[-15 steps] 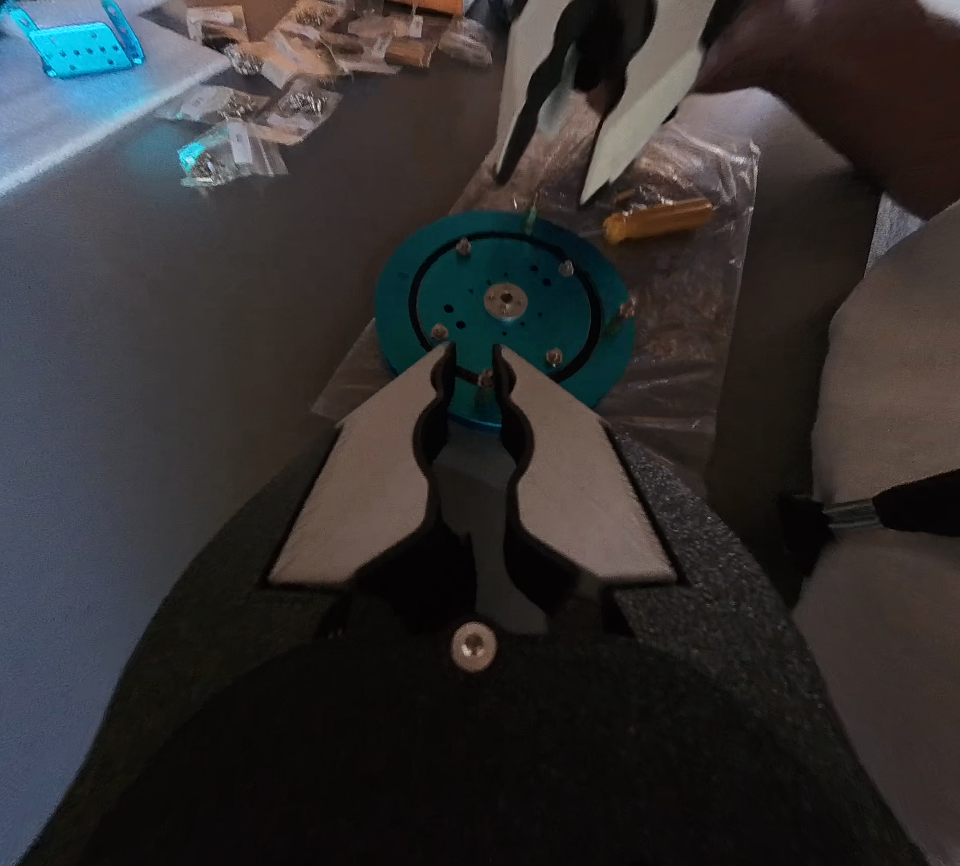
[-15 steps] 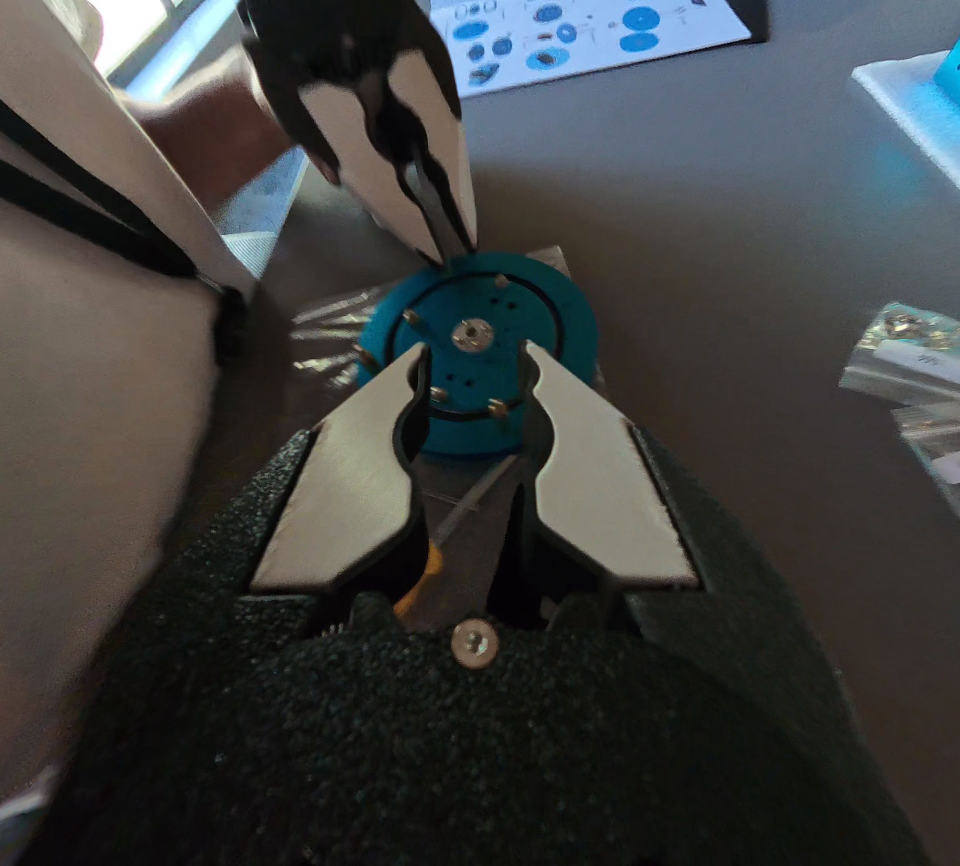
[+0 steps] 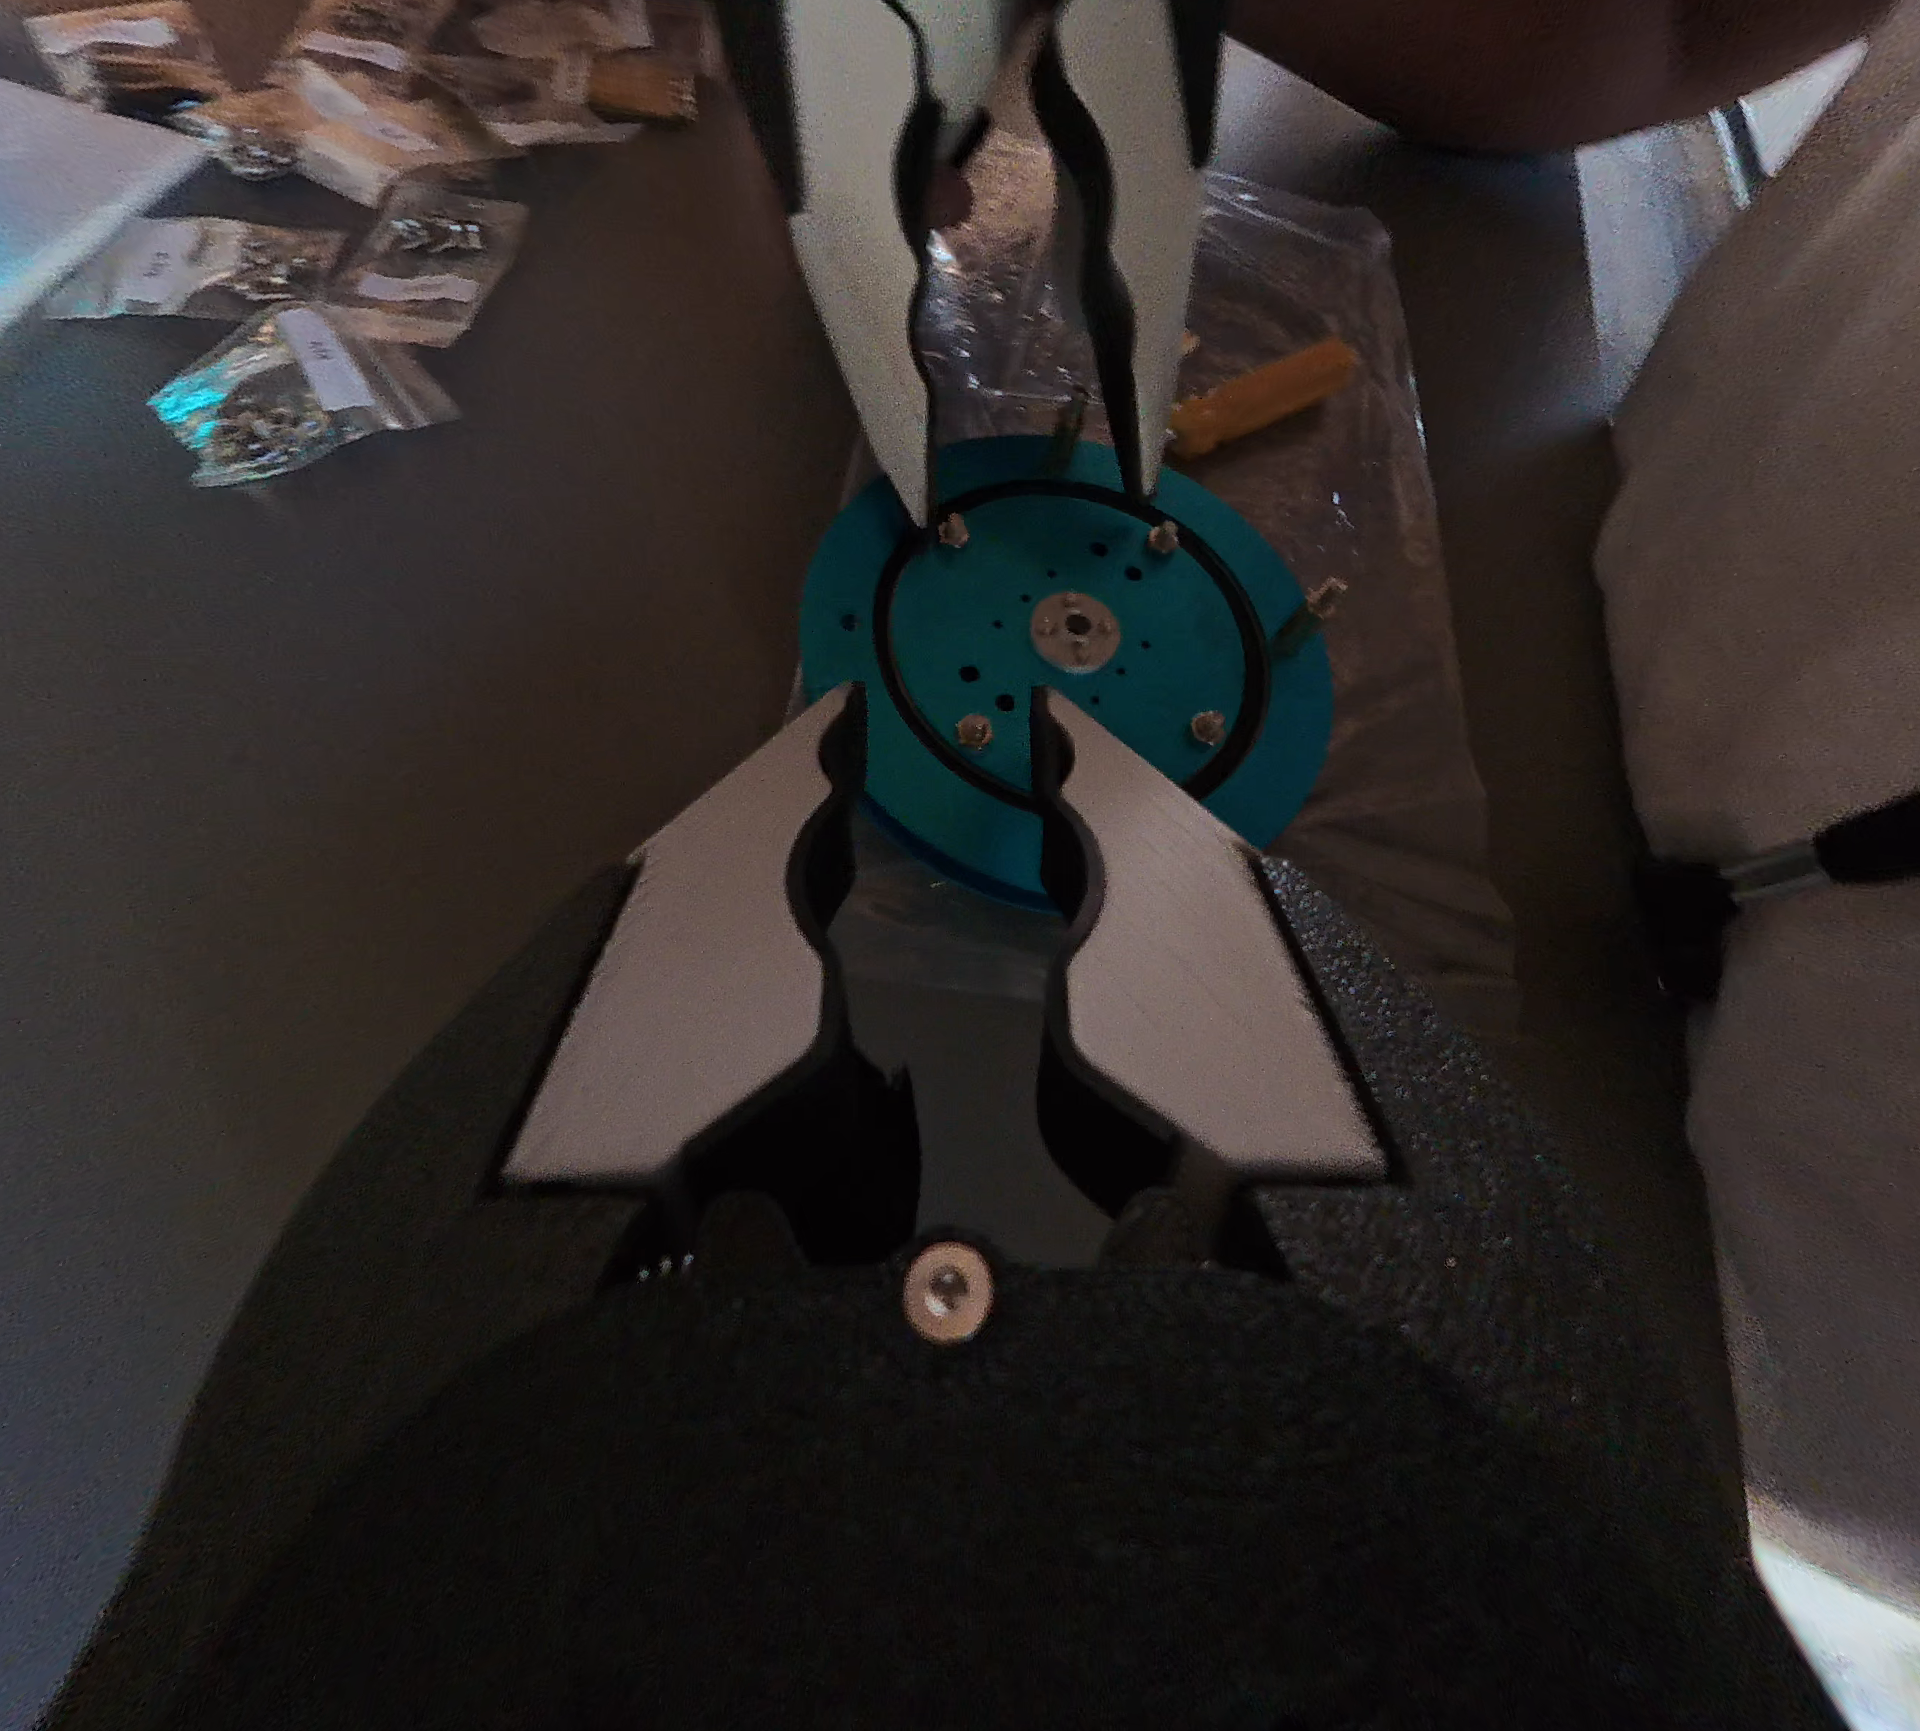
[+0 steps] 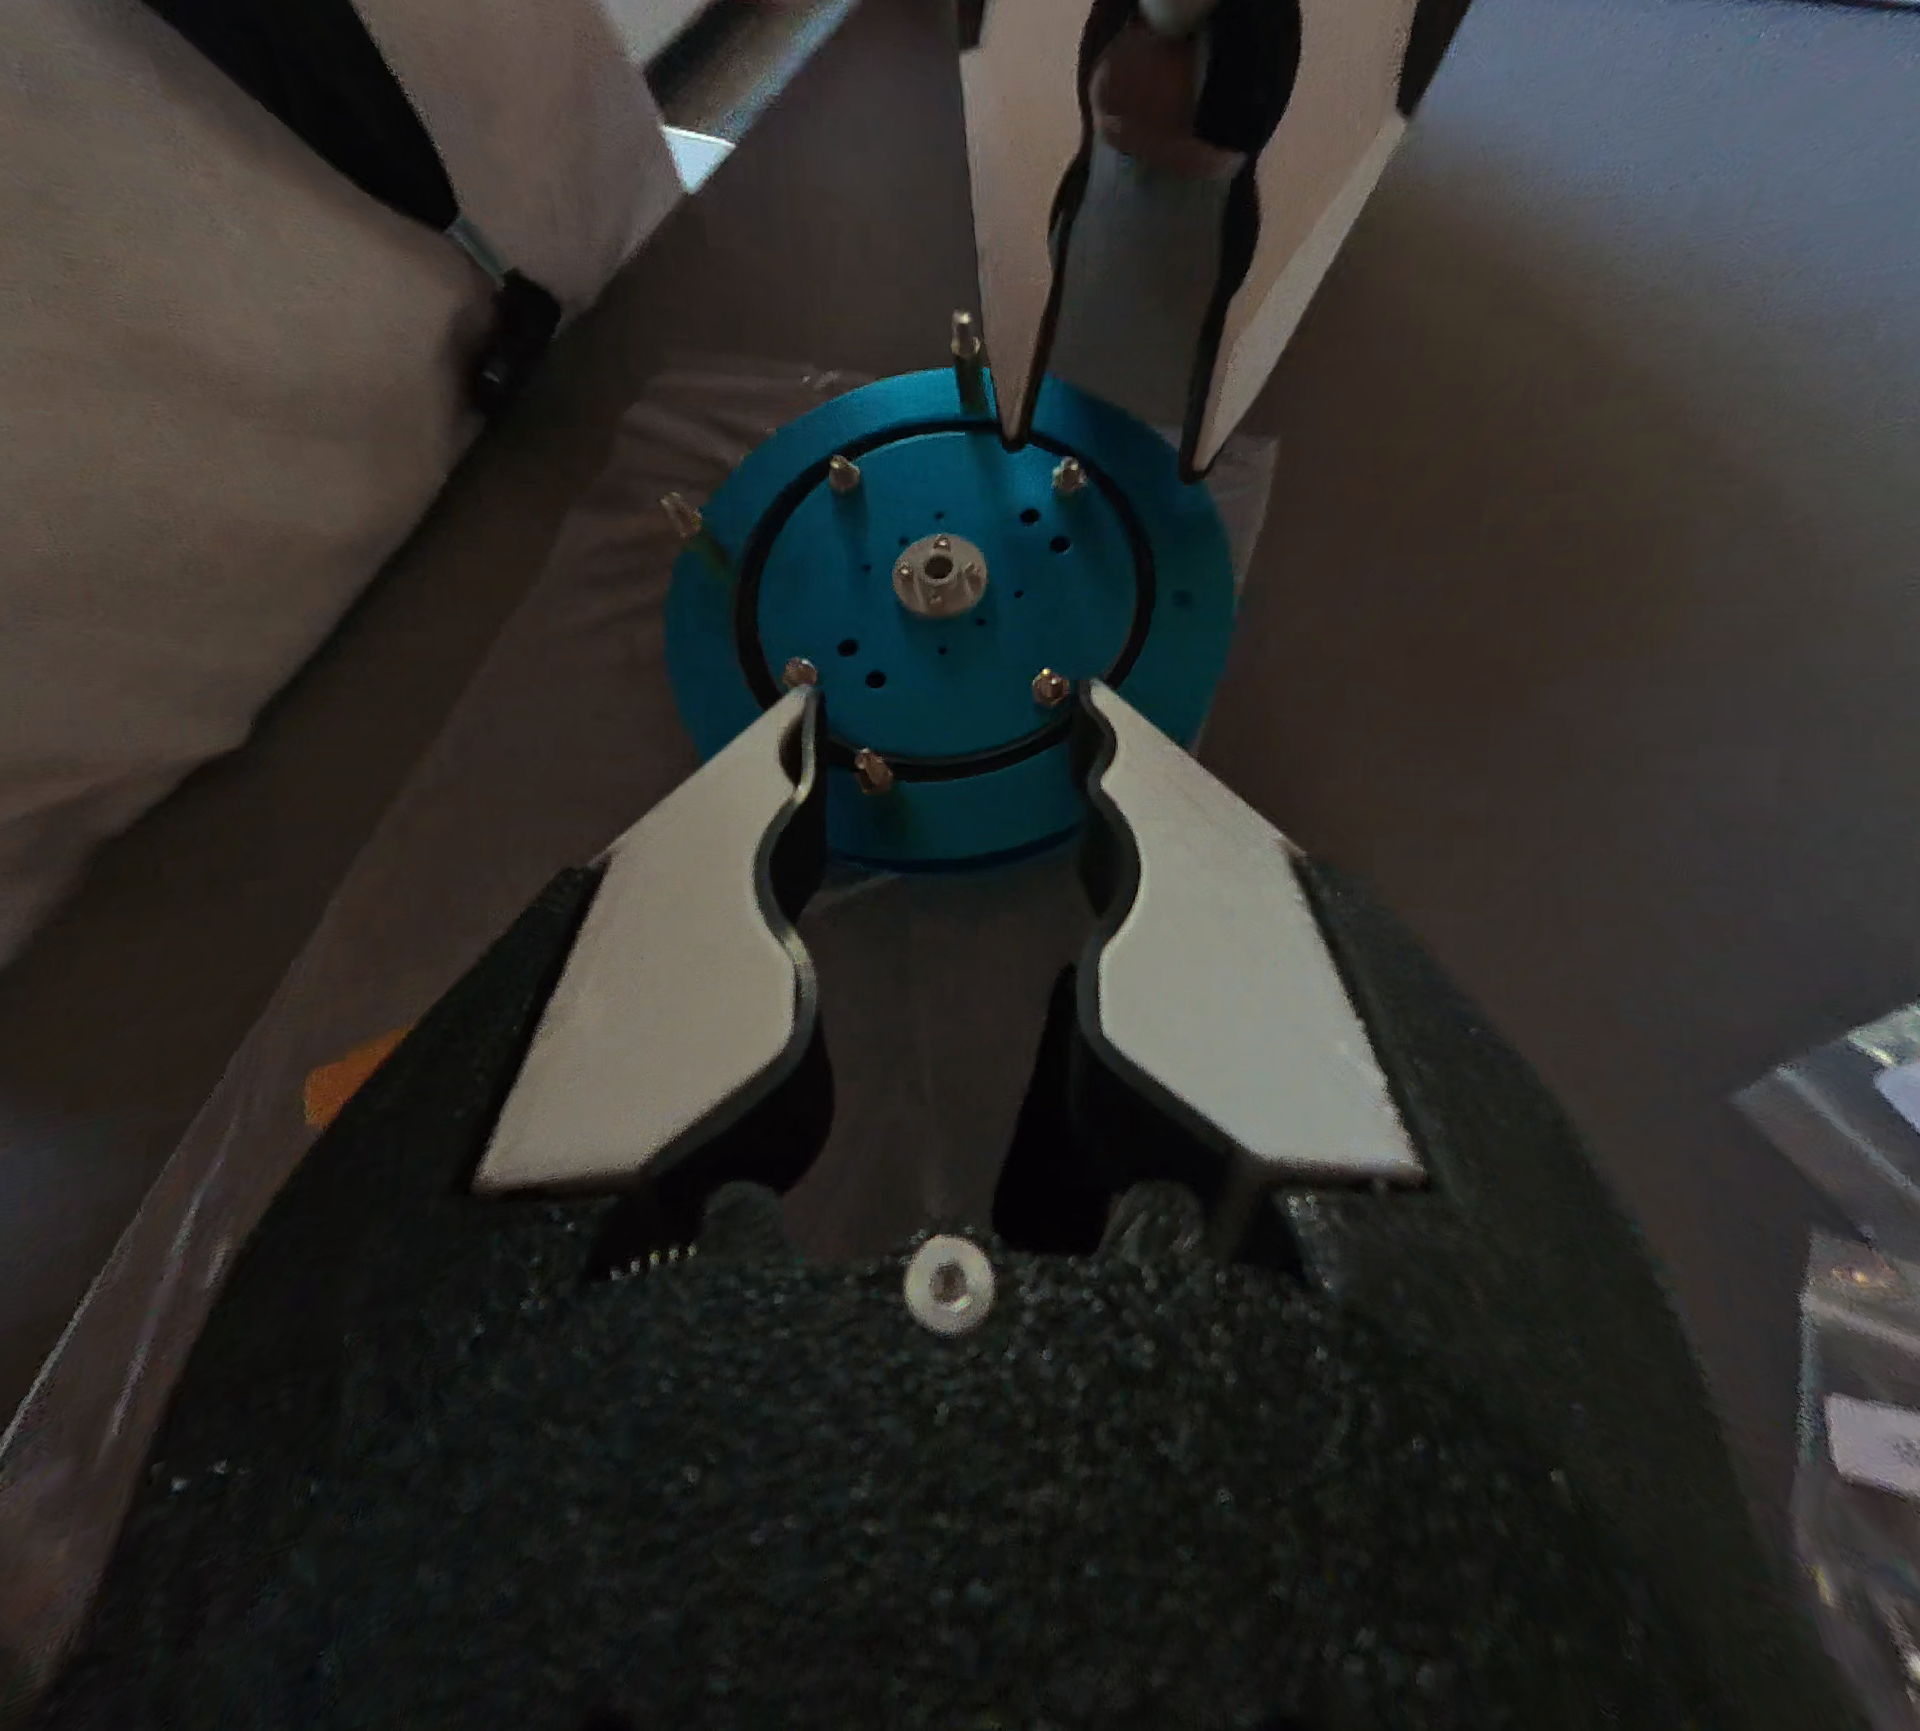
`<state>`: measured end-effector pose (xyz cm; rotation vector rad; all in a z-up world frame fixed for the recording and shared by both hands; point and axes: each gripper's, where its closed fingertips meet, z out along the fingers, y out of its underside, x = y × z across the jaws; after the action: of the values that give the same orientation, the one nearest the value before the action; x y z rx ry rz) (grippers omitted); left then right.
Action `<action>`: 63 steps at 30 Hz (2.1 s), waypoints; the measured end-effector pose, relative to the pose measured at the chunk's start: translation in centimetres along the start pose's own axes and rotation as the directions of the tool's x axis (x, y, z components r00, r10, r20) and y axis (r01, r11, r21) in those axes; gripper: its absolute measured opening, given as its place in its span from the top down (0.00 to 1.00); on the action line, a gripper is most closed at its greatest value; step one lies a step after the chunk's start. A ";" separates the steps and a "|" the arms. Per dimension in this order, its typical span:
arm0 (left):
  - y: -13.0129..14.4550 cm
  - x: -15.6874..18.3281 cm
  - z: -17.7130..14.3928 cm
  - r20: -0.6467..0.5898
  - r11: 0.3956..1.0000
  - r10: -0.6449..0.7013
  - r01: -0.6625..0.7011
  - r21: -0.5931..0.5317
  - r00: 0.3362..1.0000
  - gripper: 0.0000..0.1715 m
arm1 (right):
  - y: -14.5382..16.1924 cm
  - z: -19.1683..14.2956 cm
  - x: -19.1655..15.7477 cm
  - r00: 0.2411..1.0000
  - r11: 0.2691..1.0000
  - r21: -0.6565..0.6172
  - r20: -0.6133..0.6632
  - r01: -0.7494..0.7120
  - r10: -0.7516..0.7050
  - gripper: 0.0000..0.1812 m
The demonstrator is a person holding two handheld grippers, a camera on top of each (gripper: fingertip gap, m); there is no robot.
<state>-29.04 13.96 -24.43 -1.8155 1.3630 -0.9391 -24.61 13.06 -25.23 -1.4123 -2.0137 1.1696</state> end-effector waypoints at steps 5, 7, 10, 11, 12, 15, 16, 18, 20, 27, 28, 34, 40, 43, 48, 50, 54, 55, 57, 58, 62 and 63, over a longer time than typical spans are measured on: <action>0.5 -0.5 0.3 -0.035 0.999 0.016 -0.017 -0.045 0.999 0.85 | 0.0 -0.3 0.2 0.993 1.000 0.015 0.120 -0.022 0.020 0.77; 0.5 -0.5 0.3 -0.056 0.999 0.007 -0.009 -0.043 0.998 0.85 | 0.0 -0.3 0.2 0.993 0.999 0.027 0.121 -0.018 0.015 0.77; 0.6 0.3 0.4 -0.122 0.999 -0.002 -0.004 -0.046 0.993 0.97 | 0.1 -0.4 0.3 0.995 0.999 0.037 0.100 -0.030 0.026 0.81; 0.6 0.4 0.5 -0.126 0.999 -0.001 -0.005 -0.045 0.992 0.97 | 0.2 -0.6 0.3 0.995 0.999 0.034 0.099 -0.022 0.019 0.85; 0.5 0.4 0.5 -0.126 0.999 0.000 -0.006 -0.043 0.992 0.97 | 0.3 -0.8 -0.2 0.992 1.000 0.031 0.128 0.001 -0.005 0.97; 0.4 0.1 0.6 -0.099 0.999 0.008 -0.012 -0.041 0.995 0.97 | 0.3 -0.8 -0.1 0.995 1.000 0.027 0.102 0.015 -0.017 0.98; 0.4 -0.1 0.5 -0.084 0.999 0.008 -0.012 -0.039 0.996 0.97 | 0.3 -0.8 -0.1 0.996 1.000 0.023 0.091 0.015 -0.017 0.98; 0.5 -0.5 0.0 -0.041 0.999 0.005 -0.007 -0.038 0.999 0.95 | 0.4 -1.2 0.2 0.998 1.000 0.010 0.069 0.008 -0.008 0.95; 0.3 -0.4 -0.8 -0.020 1.000 -0.006 0.005 -0.023 1.000 0.93 | -0.2 -1.8 0.6 1.000 0.999 0.047 0.031 -0.004 0.003 0.87; 0.2 3.4 -2.2 -0.052 0.998 -0.036 0.038 0.051 0.998 0.92 | 0.1 -0.4 1.0 0.999 1.000 0.014 0.051 -0.019 0.018 0.83; 0.5 3.5 -2.0 -0.030 0.999 -0.033 0.034 0.036 0.999 0.92 | 0.1 -0.3 1.1 0.998 1.000 0.013 0.055 -0.020 0.019 0.84; 1.6 4.3 -0.8 -0.016 1.000 -0.014 0.014 -0.008 1.000 0.93 | 0.1 -0.3 1.2 1.000 1.000 0.005 0.024 0.018 -0.018 0.89; 1.4 4.7 -0.6 -0.009 1.000 0.006 -0.006 -0.010 1.000 0.94 | 0.3 -0.5 1.3 1.000 1.000 -0.006 -0.008 0.025 -0.025 0.93; 1.4 4.8 -0.5 -0.003 1.000 0.009 -0.009 -0.011 1.000 0.94 | 0.6 -0.6 1.5 0.999 0.999 -0.017 -0.019 0.031 -0.031 0.95; 1.3 5.1 -0.3 0.016 1.000 0.025 -0.024 -0.018 1.000 0.95 | 0.7 -0.6 1.5 1.000 0.999 -0.022 -0.014 0.027 -0.027 0.97; 1.6 5.2 -0.2 0.026 0.999 0.036 -0.035 -0.039 0.999 0.95 | 0.6 -0.6 1.4 0.999 0.999 -0.030 -0.017 0.028 -0.029 0.98; 1.9 5.3 0.1 0.041 0.997 0.047 -0.045 -0.056 0.998 0.95 | 0.6 -0.8 1.2 0.999 0.998 -0.051 -0.019 0.025 -0.026 0.97; 1.9 5.4 0.2 0.042 0.997 0.046 -0.044 -0.057 0.998 0.95 | 0.7 -0.8 1.1 1.000 0.998 -0.054 -0.020 0.022 -0.023 0.97; 1.9 5.4 0.2 0.049 0.997 0.053 -0.050 -0.061 0.997 0.95 | 0.7 -0.9 1.0 1.000 0.998 -0.067 -0.022 0.013 -0.015 0.96; 1.9 5.4 0.3 0.052 0.997 0.057 -0.053 -0.063 0.997 0.95 | 0.8 -0.9 1.0 1.000 0.997 -0.074 -0.024 0.013 -0.014 0.96; 1.8 5.5 0.4 0.056 0.997 0.055 -0.052 -0.057 0.997 0.96 | 1.1 -1.2 0.4 0.999 0.993 -0.114 -0.015 -0.033 0.032 0.97; 1.8 5.5 0.5 0.057 0.997 0.055 -0.052 -0.053 0.997 0.96 | 1.2 -1.3 0.2 1.000 0.994 -0.110 -0.002 -0.021 0.021 0.97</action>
<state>-28.41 8.29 -25.33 -1.8208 1.4038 -0.8239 -23.09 13.91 -25.47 -1.4894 -2.0956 1.0812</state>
